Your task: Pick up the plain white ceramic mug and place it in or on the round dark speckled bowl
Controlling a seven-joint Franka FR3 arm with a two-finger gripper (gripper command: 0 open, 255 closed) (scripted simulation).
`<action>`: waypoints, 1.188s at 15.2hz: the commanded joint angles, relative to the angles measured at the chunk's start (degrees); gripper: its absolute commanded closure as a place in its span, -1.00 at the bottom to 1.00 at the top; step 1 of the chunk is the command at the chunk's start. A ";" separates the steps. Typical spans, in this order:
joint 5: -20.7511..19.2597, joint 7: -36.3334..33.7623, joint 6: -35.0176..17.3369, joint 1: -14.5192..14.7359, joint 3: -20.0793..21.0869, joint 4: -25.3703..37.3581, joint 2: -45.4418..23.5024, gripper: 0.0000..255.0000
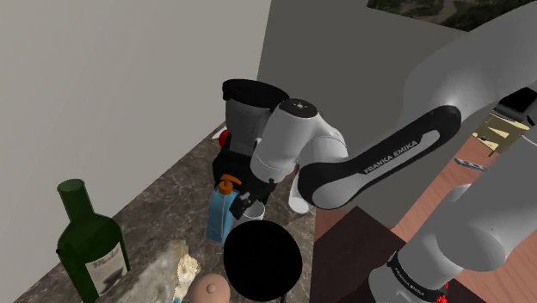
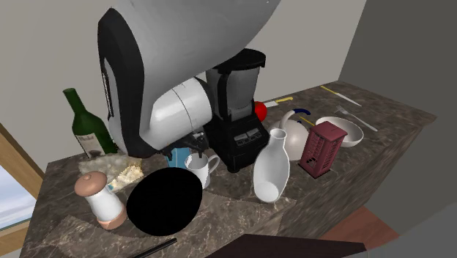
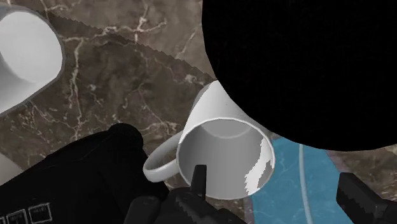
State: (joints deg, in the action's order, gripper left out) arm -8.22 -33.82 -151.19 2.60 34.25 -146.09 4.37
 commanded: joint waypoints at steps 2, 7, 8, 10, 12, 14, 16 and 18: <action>-5.71 -4.31 -2.20 -0.84 0.58 0.72 -3.85 -1.00; -15.15 -11.11 -5.38 -1.03 -0.94 1.64 -9.71 -1.00; -15.13 -11.10 -5.38 -0.93 -1.04 1.63 -9.70 -1.00; -15.12 -11.09 -5.39 -0.88 -1.08 1.63 -9.70 -1.00; -15.12 -11.09 -5.38 -0.89 -1.08 1.63 -9.70 -1.00; -15.12 -11.09 -5.38 -0.89 -1.07 1.63 -9.70 -1.00; -15.13 -11.17 -5.43 -0.86 -1.04 1.53 -9.65 1.00; -15.27 -11.14 -5.40 -0.92 -1.14 1.72 -9.83 1.00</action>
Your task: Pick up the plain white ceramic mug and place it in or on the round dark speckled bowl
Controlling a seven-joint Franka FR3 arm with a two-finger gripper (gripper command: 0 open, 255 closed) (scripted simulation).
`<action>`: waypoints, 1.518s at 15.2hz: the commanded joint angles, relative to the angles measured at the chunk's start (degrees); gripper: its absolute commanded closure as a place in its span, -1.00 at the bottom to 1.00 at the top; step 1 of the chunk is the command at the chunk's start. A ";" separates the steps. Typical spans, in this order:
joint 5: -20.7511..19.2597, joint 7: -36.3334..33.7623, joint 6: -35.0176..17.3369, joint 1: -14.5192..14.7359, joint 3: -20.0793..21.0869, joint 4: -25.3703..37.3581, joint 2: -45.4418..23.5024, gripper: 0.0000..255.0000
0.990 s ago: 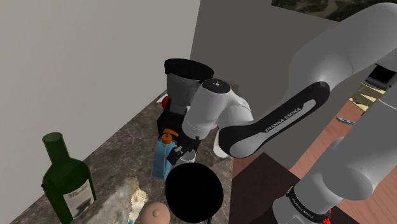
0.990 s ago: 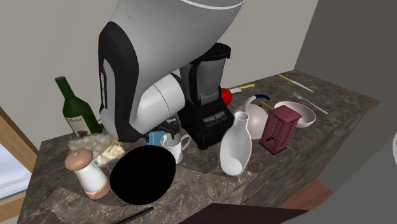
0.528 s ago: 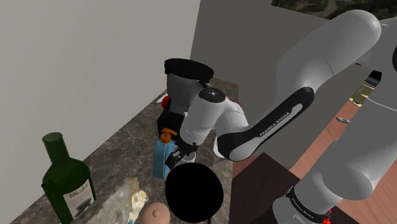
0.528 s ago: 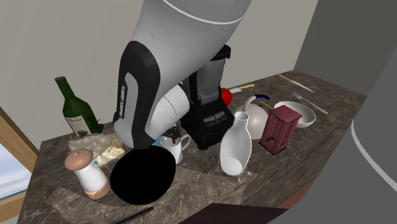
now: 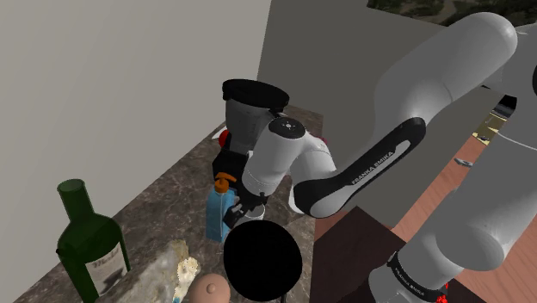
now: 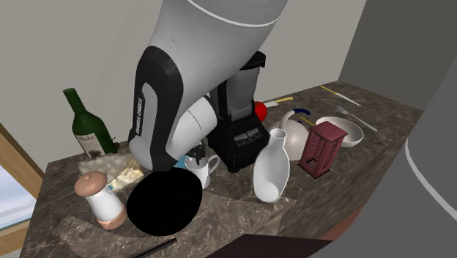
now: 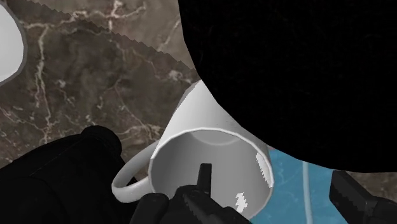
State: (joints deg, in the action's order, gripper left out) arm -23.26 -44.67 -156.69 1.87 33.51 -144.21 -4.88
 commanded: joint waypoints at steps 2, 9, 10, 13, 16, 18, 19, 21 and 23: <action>-0.44 -0.27 -0.02 -0.26 -0.52 -0.15 -0.73 1.00; 3.23 2.31 1.29 -0.58 0.57 -0.34 1.41 1.00; 4.83 3.54 1.90 -0.68 0.91 -0.35 2.34 1.00; 9.29 6.98 3.89 -0.71 1.53 -0.24 5.03 1.00; 13.13 9.96 6.06 -0.33 1.60 0.07 7.59 1.00; 15.31 11.67 7.58 0.01 1.47 0.39 9.19 1.00; 16.29 12.44 8.36 0.20 1.36 0.58 9.97 1.00; 18.06 13.85 9.96 0.60 1.07 1.00 11.45 1.00; 19.57 15.09 11.59 0.99 0.73 1.50 12.85 1.00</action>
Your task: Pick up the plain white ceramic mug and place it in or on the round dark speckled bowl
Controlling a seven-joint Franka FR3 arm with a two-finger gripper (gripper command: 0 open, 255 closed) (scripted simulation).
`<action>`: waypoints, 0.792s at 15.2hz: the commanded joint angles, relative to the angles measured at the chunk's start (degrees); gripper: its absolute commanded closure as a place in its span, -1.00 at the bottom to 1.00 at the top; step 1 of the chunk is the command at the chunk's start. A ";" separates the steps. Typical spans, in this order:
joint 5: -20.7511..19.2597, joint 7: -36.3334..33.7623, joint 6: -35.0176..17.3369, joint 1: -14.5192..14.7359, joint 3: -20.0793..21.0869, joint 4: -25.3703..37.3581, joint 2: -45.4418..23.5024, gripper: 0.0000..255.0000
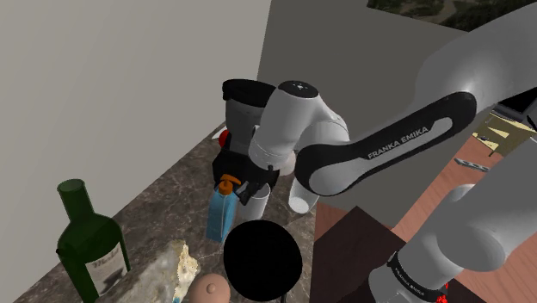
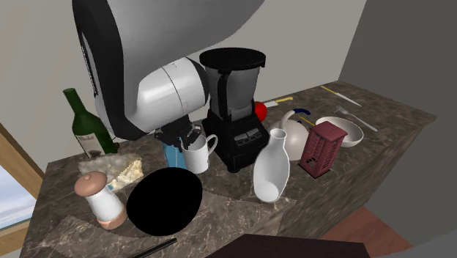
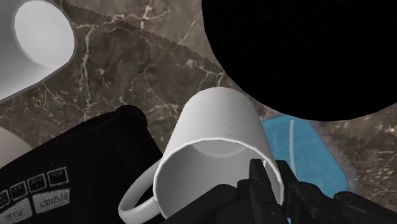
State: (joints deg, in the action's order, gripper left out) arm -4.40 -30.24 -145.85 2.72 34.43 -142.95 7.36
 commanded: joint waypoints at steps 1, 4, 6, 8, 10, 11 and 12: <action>1.40 1.22 1.57 0.34 -0.37 0.51 1.28 1.00; 3.15 2.70 4.05 0.86 -0.93 1.40 3.17 1.00; 4.11 3.54 5.72 1.19 -1.33 2.07 4.33 1.00; 4.93 4.28 7.39 1.47 -1.71 2.79 5.42 1.00; 5.63 4.94 9.05 1.72 -2.10 3.57 6.44 1.00; 5.94 5.24 9.89 1.83 -2.28 3.97 6.92 1.00; 6.23 5.52 10.72 1.94 -2.47 4.39 7.38 1.00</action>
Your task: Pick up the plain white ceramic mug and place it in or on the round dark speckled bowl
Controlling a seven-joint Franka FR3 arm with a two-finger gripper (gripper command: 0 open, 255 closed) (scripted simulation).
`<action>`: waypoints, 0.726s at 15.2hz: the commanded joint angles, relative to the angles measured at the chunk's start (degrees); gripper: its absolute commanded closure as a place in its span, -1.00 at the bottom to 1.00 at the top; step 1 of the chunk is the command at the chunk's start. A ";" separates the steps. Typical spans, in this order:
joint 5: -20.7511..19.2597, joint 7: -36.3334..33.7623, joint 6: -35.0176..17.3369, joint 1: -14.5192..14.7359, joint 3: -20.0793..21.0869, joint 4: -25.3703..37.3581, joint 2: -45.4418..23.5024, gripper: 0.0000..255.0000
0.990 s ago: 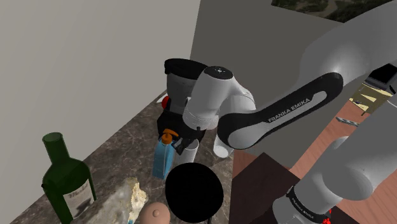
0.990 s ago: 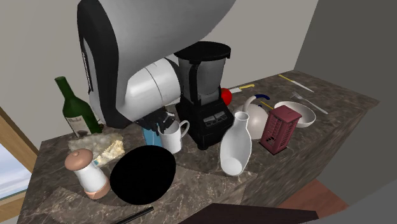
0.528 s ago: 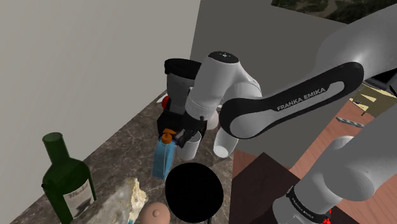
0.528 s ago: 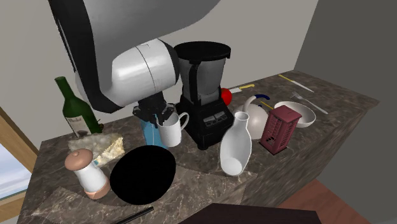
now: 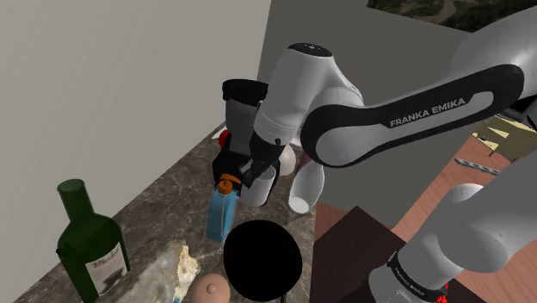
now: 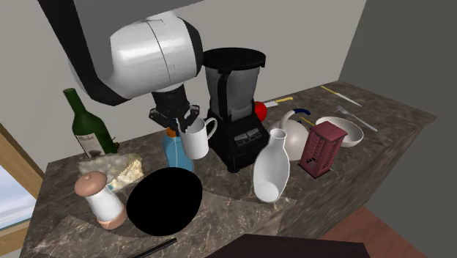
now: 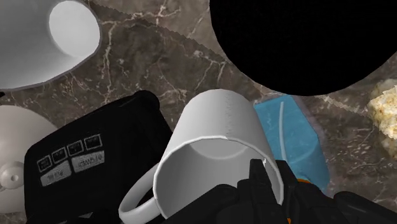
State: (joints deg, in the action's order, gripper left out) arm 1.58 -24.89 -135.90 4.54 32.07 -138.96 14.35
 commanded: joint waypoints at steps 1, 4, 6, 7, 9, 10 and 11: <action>0.51 0.45 1.60 0.21 -0.29 0.83 0.83 1.00; 1.19 1.17 4.07 0.46 -0.82 2.19 2.07 1.00; 2.25 0.80 5.27 1.36 -0.59 1.67 3.93 1.00; 3.19 0.30 6.14 2.25 -0.28 1.01 5.58 1.00; 4.97 -0.86 7.99 4.07 0.37 -0.10 8.75 1.00; 5.80 -1.51 8.98 5.00 0.71 -0.54 10.27 1.00; 6.59 -2.21 10.00 5.93 1.06 -0.91 11.74 1.00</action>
State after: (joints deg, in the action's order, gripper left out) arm 7.42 -26.39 -127.04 9.65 32.76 -139.72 24.74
